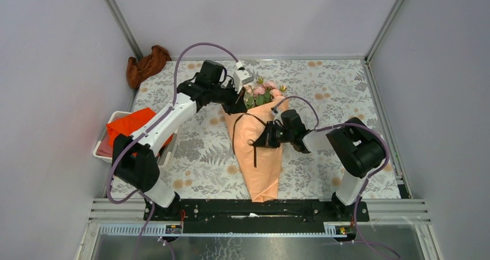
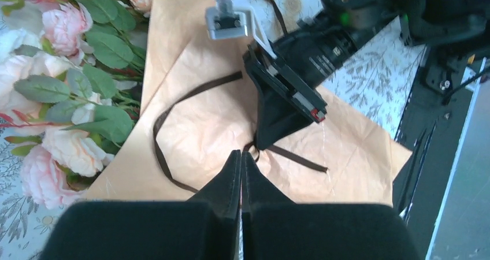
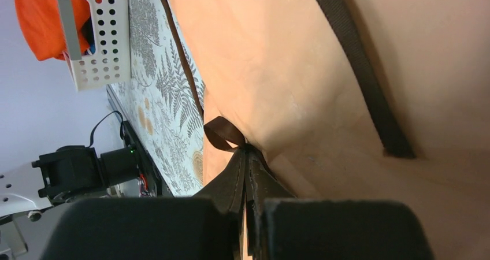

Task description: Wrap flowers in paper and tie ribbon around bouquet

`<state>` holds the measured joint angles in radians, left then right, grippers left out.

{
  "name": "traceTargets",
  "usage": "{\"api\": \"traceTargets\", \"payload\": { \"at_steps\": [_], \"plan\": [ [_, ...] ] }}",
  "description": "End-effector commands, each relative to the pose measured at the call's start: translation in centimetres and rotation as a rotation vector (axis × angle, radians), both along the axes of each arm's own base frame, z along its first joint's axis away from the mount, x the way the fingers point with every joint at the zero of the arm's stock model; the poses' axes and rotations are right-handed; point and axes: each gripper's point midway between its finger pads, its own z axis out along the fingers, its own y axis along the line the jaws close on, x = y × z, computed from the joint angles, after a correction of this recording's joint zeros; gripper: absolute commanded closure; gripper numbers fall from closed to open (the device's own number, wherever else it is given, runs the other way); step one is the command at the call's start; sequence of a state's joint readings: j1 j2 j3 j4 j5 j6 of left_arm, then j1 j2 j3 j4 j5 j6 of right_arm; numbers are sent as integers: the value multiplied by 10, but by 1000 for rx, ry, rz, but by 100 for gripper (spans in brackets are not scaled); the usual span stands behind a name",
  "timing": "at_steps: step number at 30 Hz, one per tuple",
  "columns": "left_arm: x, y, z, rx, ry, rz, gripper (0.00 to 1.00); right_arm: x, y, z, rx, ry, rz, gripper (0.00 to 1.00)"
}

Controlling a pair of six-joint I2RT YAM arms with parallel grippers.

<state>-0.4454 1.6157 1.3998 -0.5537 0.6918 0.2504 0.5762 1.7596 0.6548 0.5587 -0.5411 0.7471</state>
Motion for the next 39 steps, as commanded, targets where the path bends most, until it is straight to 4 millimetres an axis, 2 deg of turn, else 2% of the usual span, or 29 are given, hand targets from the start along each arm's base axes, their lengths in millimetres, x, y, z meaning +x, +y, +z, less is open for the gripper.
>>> {"api": "traceTargets", "payload": {
  "at_steps": [1,2,3,4,7,8,10,14,19,22,24,25,29,32,34,36,39],
  "plan": [
    [-25,26,-42,156,37,-55,100,17,15,23,77,-66,13,100],
    [-16,31,-52,196,20,-14,100,15,14,22,75,-61,17,100],
    [-5,37,-62,238,-4,27,95,13,13,20,71,-55,17,100],
    [7,42,-70,278,-32,62,81,12,11,18,68,-50,14,100],
    [33,41,-88,338,-89,72,57,8,8,17,64,-45,8,100],
    [43,41,-98,370,-98,81,52,6,8,17,65,-44,8,100],
    [63,42,-106,425,-140,105,50,5,7,18,68,-46,9,100],
    [85,40,-115,476,-207,132,58,3,5,19,71,-52,7,100],
    [75,37,-136,480,-159,114,69,1,5,16,70,-45,13,100],
    [72,34,-142,487,-153,111,83,1,6,16,72,-43,17,100],
    [68,32,-140,476,-148,108,97,2,6,18,72,-46,18,100],
    [66,30,-134,460,-147,104,100,3,6,19,74,-50,19,100],
    [36,15,-97,334,-111,17,100,7,6,25,85,-59,12,100],
    [-8,1,-54,174,-85,-120,100,13,6,28,90,-58,1,100],
    [-49,-7,-29,48,-46,-246,100,16,7,26,83,-57,6,100],
    [-83,-9,-20,-18,33,-351,100,18,9,26,84,-54,4,100],
    [-115,-17,-24,-44,117,-438,100,24,14,29,98,-55,2,100]
  ]
}}
